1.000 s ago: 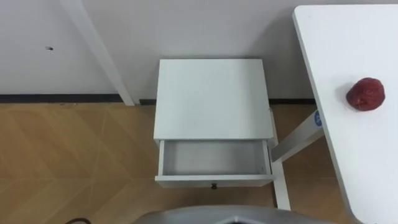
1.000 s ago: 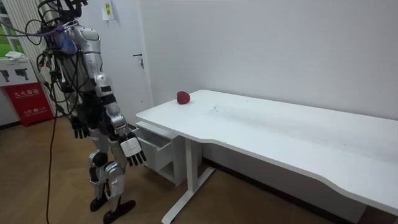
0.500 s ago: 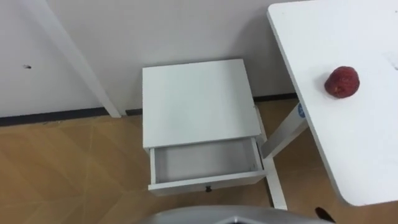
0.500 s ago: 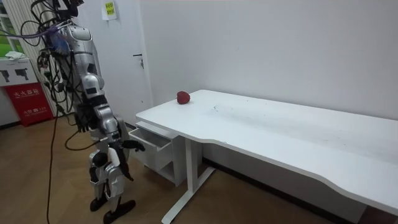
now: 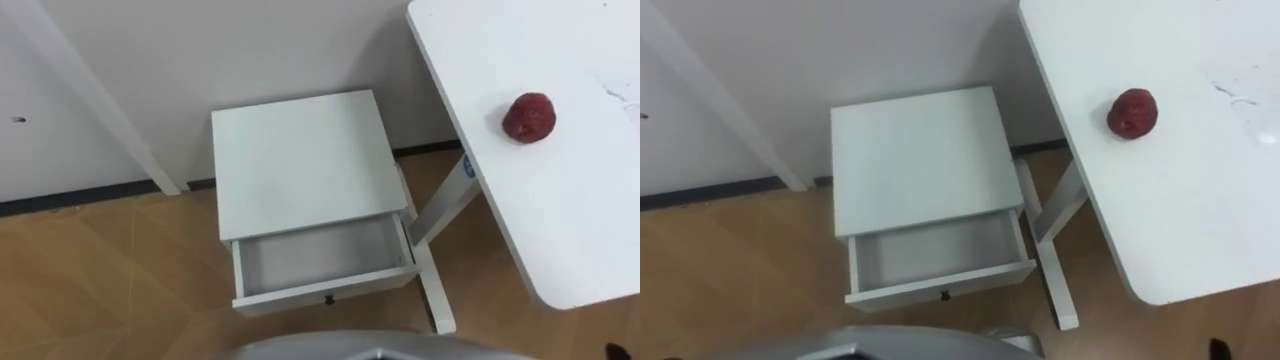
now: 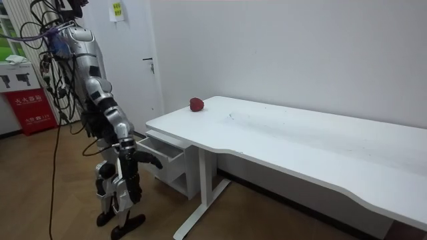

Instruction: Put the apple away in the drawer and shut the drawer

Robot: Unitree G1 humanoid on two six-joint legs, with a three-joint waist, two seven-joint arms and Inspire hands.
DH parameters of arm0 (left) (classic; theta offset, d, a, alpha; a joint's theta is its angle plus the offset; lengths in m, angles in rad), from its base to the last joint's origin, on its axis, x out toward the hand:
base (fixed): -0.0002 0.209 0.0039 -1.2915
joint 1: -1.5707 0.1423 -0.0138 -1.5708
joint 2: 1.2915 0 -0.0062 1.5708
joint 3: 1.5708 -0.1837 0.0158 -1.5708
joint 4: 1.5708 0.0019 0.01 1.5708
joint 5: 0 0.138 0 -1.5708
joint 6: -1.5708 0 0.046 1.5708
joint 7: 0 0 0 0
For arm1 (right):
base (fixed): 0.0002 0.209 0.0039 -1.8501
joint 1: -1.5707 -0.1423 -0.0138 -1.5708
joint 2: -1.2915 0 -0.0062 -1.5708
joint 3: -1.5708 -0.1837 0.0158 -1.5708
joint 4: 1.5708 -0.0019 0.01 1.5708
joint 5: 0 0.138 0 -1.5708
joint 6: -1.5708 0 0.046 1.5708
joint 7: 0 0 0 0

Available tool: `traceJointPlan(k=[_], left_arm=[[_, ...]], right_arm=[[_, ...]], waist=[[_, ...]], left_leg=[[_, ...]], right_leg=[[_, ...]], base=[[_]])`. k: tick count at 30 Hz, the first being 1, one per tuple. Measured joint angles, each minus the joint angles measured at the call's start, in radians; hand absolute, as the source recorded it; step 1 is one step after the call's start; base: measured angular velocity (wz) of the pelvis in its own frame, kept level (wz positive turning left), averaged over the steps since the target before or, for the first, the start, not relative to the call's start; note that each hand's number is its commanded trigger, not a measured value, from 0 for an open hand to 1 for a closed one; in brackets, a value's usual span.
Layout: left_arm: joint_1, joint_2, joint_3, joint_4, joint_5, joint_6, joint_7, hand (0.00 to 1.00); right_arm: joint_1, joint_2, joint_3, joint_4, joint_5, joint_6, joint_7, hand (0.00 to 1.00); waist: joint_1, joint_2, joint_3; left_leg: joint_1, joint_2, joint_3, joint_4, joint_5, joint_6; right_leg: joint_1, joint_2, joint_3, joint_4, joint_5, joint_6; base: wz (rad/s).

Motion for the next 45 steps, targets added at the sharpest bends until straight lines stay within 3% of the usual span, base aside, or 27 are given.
traceJointPlan(k=[5,8,11,14,17,23,26,34,41,45], left_arm=[[0.015,0.0,-0.001,-0.035,0.0,-0.003,0.0,0.0],[0.015,0.001,-0.005,-0.052,0.0,-0.016,-0.005,0.0],[0.014,0.002,-0.008,-0.067,-0.001,-0.038,-0.009,0.0],[0.014,0.002,-0.013,-0.068,-0.001,-0.05,-0.009,0.0],[0.016,0.002,-0.03,-0.067,0.0,-0.057,-0.009,0.0],[0.017,0.003,-0.057,-0.062,0.001,-0.057,-0.004,0.0],[0.017,0.004,-0.069,-0.058,0.001,-0.057,-0.002,0.0],[0.017,0.005,-0.176,-0.026,0.0,-0.05,-0.001,0.0],[0.021,0.005,-0.213,-0.027,0.001,-0.048,-0.005,0.0],[0.026,0.005,-0.213,-0.031,0.016,-0.047,-0.012,0.0]], right_arm=[[-0.005,-0.016,-0.013,-0.092,-0.001,-0.031,-0.071,0.0],[-0.013,-0.016,-0.009,-0.167,-0.014,-0.05,-0.115,0.0],[-0.043,-0.019,0.001,-0.223,-0.087,-0.068,-0.153,0.0],[-0.044,-0.021,0.038,-0.364,-0.133,-0.089,-0.218,0.0],[-0.045,-0.022,0.111,-0.52,-0.23,-0.116,-0.265,0.0],[-0.049,-0.024,0.167,-0.787,-0.38,-0.12,-0.351,0.0],[-0.038,-0.024,0.226,-0.887,-0.552,-0.125,-0.376,0.0],[-0.046,-0.026,0.401,-0.983,-0.863,-0.127,-0.327,0.0],[-0.048,-0.026,0.475,-0.998,-0.869,-0.118,-0.189,0.0],[-0.048,-0.026,0.494,-0.999,-0.949,-0.104,-0.129,0.0]], waist=[[0.001,-0.004,0.0001],[0.003,-0.008,0.002],[0.005,-0.021,0.0093],[0.014,-0.022,0.0088],[0.02,-0.018,0.008],[0.049,-0.012,0.0085],[0.062,-0.011,0.0098],[0.073,-0.017,0.0096],[0.075,-0.029,0.0092],[0.09,-0.034,0.0113]], left_leg=[[-0.001,0.001,-0.002,-0.003,0.0,0.0],[-0.002,-0.001,0.0,-0.006,0.0,0.0],[-0.005,-0.001,0.002,-0.006,0.0,0.0],[-0.013,-0.001,0.005,-0.006,0.0,0.0],[-0.035,0.0,0.005,-0.004,0.0,0.0],[-0.032,0.002,0.0,-0.005,0.001,0.0],[-0.034,0.002,-0.005,-0.005,0.001,0.0],[-0.03,0.0,-0.005,0.002,0.002,0.002],[-0.027,0.002,-0.011,-0.001,0.002,0.002],[-0.024,0.006,-0.015,-0.004,0.002,0.002]], right_leg=[[0.0,0.001,-0.003,0.0,0.001,-0.001],[-0.003,-0.001,-0.006,0.0,0.0,0.0],[-0.008,-0.001,-0.005,-0.002,0.0,0.0],[-0.017,-0.002,-0.002,-0.002,0.0,0.0],[-0.042,0.001,0.002,0.011,0.005,-0.001],[-0.039,0.0,-0.009,0.015,0.005,-0.001],[-0.038,-0.002,-0.022,0.015,0.005,-0.001],[-0.036,-0.005,-0.023,0.007,0.005,-0.001],[-0.024,-0.003,-0.033,-0.004,0.008,-0.002],[-0.024,-0.003,-0.034,-0.003,0.009,-0.002]], base=[[0.0],[0.0],[-0.01],[-0.02],[-0.04],[0.02],[0.07],[0.02],[0.02],[-0.01]])
